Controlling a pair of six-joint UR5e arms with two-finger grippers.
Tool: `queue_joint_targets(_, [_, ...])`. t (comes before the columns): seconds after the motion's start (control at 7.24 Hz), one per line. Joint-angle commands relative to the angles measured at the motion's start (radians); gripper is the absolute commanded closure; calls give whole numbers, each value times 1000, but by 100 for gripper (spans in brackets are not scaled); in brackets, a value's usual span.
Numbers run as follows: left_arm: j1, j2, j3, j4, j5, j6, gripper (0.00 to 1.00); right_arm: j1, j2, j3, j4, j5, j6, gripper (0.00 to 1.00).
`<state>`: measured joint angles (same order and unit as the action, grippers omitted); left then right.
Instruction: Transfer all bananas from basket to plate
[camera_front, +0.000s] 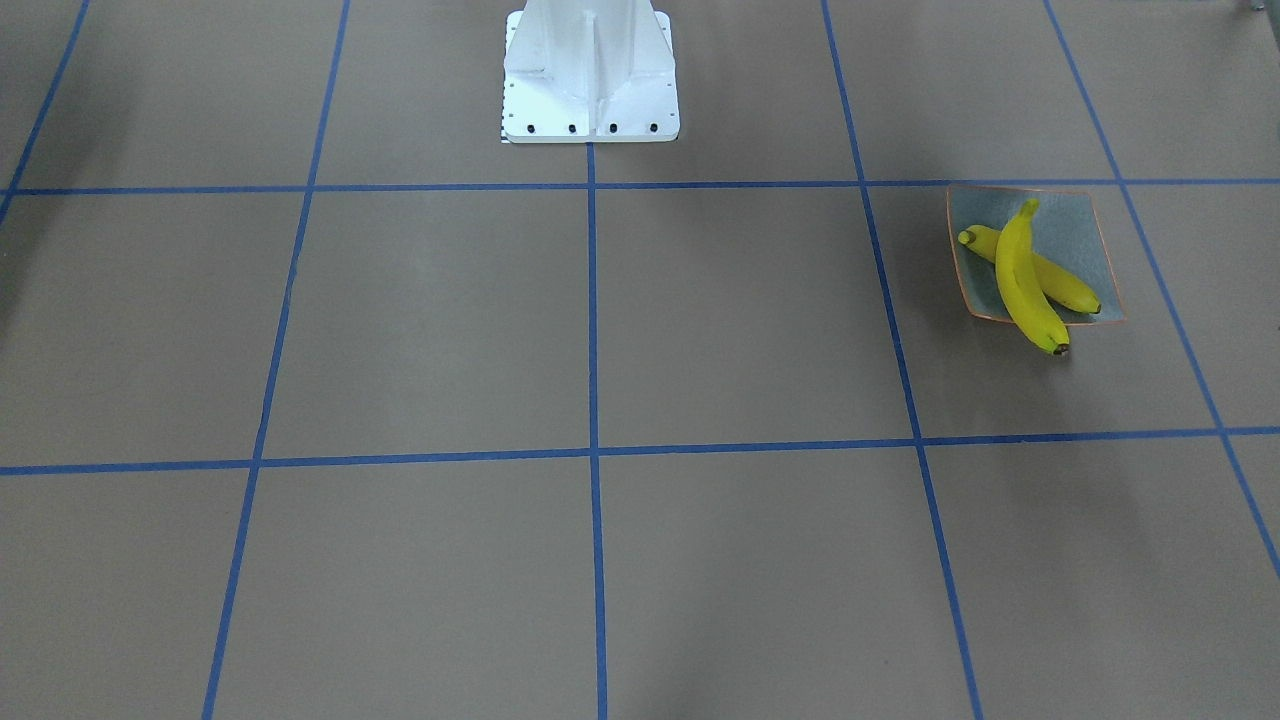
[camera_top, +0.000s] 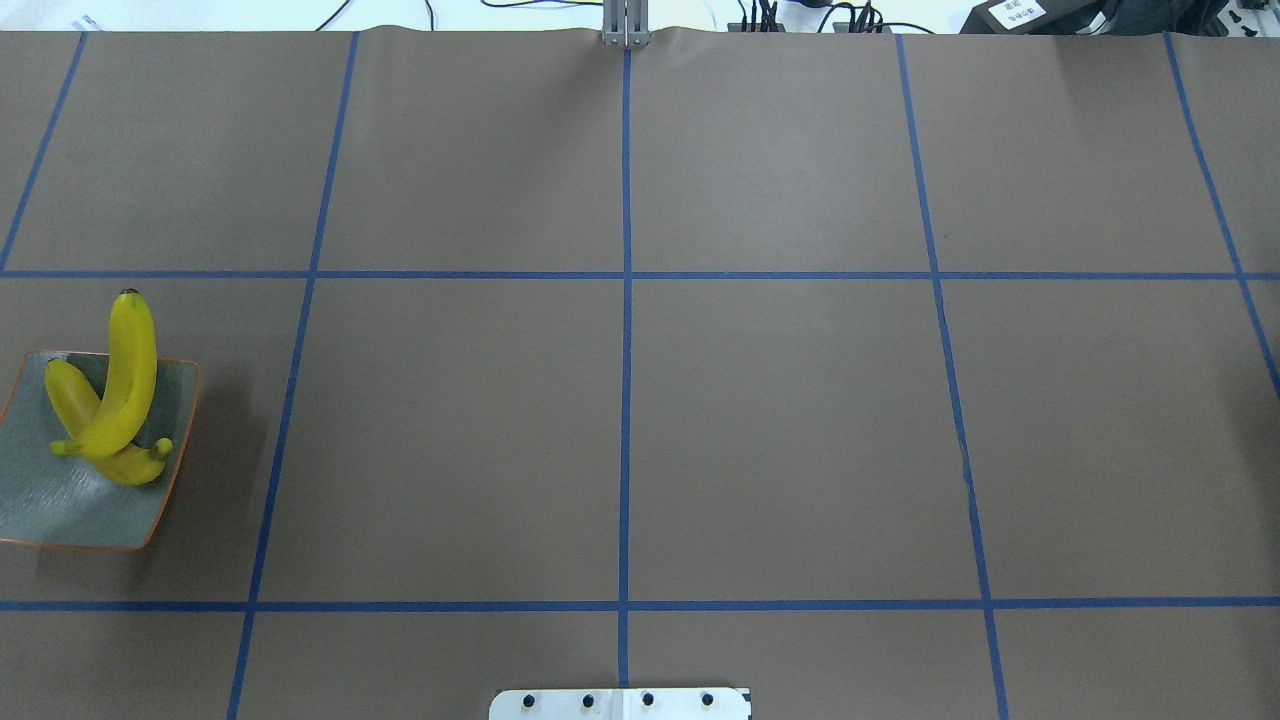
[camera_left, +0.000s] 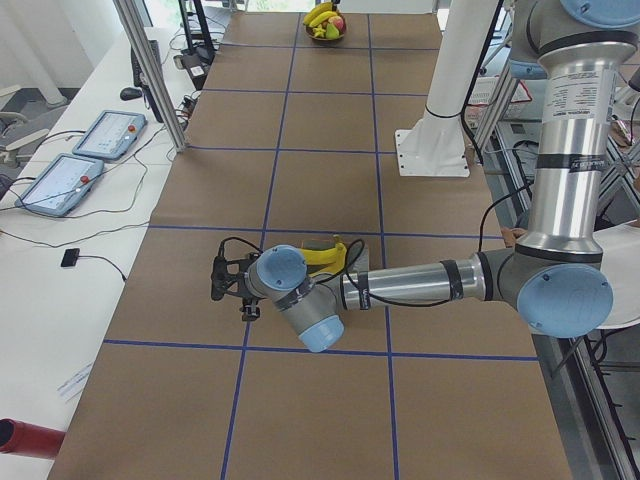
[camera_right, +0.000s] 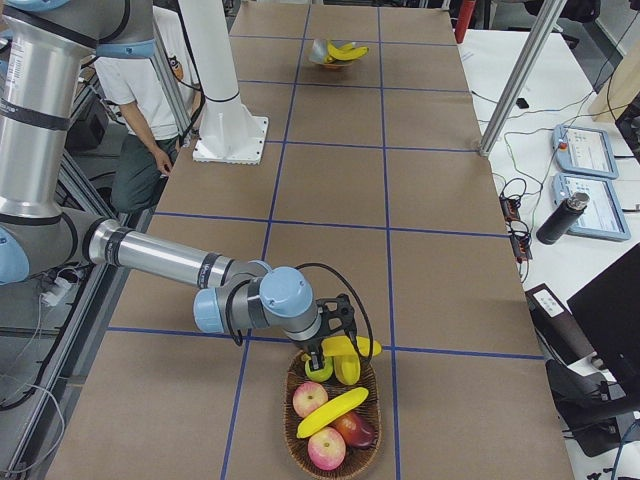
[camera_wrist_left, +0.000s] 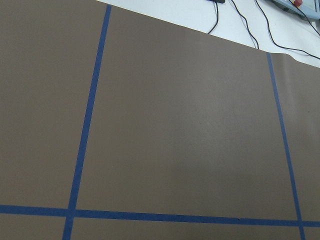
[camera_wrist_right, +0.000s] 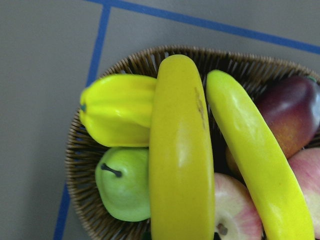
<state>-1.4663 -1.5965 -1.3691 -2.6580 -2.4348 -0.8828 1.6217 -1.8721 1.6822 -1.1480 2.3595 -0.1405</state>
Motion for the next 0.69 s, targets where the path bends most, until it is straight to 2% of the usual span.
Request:
queue_joint_targets(0.0, [3,-32,-10,6,-9,-97,1,-41,30,114,1,53,104,100])
queue_joint_targets(0.28, [40,-103,-13,13,-55,-229,1,-216,170,190,4,67,398,100])
queue_joint_targets(0.55, [90,-180,-16,18,-66,-286,0,-400,386,211,4,49,752,100])
